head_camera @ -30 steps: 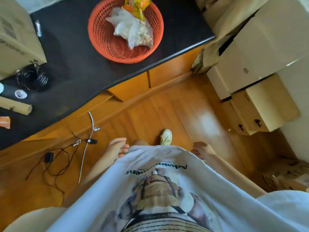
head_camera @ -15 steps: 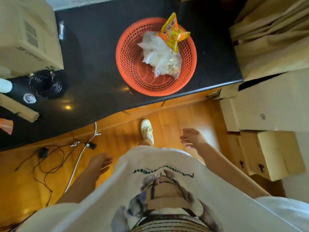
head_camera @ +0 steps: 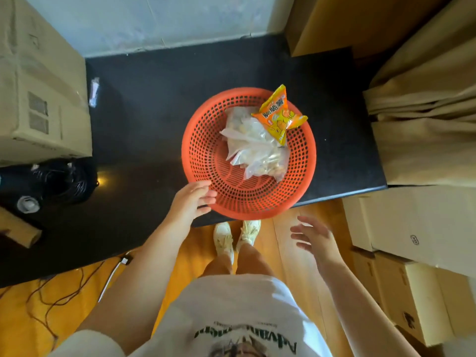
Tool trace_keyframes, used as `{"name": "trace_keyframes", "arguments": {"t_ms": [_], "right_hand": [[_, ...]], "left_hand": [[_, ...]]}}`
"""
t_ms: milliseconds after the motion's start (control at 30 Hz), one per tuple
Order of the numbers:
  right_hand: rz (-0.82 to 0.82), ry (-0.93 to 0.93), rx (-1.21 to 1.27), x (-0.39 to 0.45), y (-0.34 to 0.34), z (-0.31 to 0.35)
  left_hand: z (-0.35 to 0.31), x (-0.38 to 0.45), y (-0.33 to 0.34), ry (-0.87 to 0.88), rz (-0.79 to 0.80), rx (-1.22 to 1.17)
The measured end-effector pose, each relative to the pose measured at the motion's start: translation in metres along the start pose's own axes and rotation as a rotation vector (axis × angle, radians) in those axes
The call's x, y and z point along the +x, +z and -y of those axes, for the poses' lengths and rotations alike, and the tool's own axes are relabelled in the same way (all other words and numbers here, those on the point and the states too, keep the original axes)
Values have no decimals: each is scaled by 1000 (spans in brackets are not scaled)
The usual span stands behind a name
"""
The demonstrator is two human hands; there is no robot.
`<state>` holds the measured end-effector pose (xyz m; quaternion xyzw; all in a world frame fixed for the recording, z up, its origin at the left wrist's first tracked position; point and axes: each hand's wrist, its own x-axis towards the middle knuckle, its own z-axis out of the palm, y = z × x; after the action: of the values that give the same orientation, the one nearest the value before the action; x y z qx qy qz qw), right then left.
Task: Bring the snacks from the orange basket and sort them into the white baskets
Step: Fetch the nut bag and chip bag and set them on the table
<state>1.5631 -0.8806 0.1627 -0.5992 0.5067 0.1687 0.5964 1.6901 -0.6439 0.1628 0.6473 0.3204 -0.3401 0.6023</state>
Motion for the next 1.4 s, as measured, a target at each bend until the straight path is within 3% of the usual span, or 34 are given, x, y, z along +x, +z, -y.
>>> {"name": "trace_keyframes", "arguments": {"t_ms": [167, 400, 633, 767, 1033, 1200, 1400], "right_hand": [[25, -180, -2, 51, 24, 77], [-205, -663, -404, 120, 53, 164], [-140, -599, -865, 168, 74, 194], [-139, -580, -1001, 177, 77, 196], [-112, -558, -969, 171, 71, 194], [-29, -519, -732, 146, 60, 180], [-18, -401, -313, 90, 22, 146]], "left_hand": [[7, 33, 64, -271, 184, -364], [28, 83, 136, -422, 157, -552], [23, 104, 178, -472, 80, -655], [22, 106, 186, -466, 33, -614], [25, 102, 187, -324, -78, -381], [20, 79, 166, -167, -185, -307], [3, 33, 119, -90, 71, -333]]}}
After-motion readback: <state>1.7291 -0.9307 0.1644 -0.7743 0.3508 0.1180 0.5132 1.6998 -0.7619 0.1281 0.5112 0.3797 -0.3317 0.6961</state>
